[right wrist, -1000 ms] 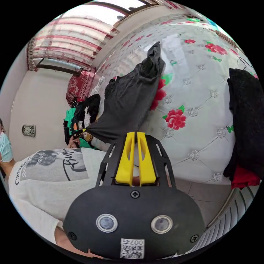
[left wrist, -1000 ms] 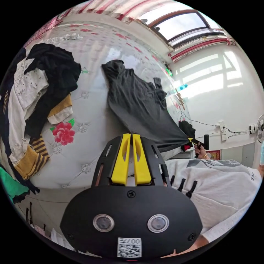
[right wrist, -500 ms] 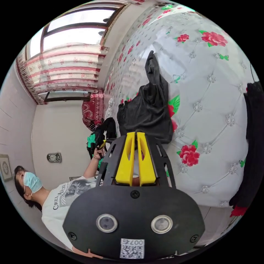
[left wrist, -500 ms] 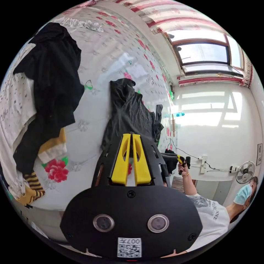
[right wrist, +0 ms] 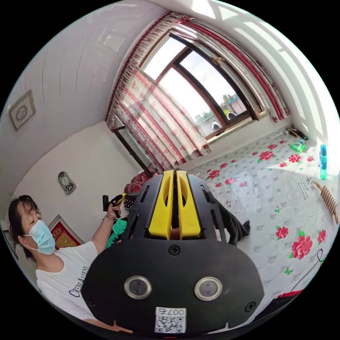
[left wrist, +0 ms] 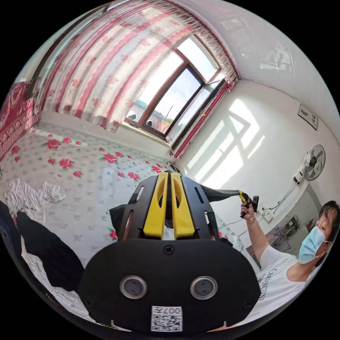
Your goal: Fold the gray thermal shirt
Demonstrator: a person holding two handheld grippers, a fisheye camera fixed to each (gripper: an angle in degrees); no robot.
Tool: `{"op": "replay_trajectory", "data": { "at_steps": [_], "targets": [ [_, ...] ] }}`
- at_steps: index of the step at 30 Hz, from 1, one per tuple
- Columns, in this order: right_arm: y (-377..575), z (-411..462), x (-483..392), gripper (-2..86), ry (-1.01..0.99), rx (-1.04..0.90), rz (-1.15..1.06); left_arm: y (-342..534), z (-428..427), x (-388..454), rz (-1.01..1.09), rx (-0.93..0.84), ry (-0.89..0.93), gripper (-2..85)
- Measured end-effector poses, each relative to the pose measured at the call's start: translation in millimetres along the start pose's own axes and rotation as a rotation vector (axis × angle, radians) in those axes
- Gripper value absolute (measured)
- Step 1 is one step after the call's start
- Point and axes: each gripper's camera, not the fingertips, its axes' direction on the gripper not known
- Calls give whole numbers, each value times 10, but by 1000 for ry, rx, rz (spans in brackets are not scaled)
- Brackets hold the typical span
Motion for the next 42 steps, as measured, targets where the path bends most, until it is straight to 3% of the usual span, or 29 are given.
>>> {"op": "replay_trajectory", "data": {
  "at_steps": [4,8,11,13,18,22,30,42],
  "targets": [
    [468,-192,-51,-2,21,-96,19,625,-131,138,72,-131,-59,-9],
    [1317,-154,166,-3,110,-281,73,1520,34,-53,12,-298,-57,-9],
    [2134,-24,517,-3,174,-425,195,2533,306,-419,-140,-457,-79,-9],
    [2655,47,766,-3,188,-492,303,3396,475,-755,-347,-561,-78,-9],
    [3835,119,1206,-2,227,-606,554,4589,523,-950,-569,-680,-123,-9],
    [4281,106,1178,-2,269,-723,562,4828,462,-723,-447,-813,-177,-9],
    [4647,-92,863,-2,306,-800,479,5190,287,-341,-335,-827,-237,-9],
    [5324,-104,1171,11,492,-921,557,6021,410,-430,-418,-982,-395,-5]
  ]
}}
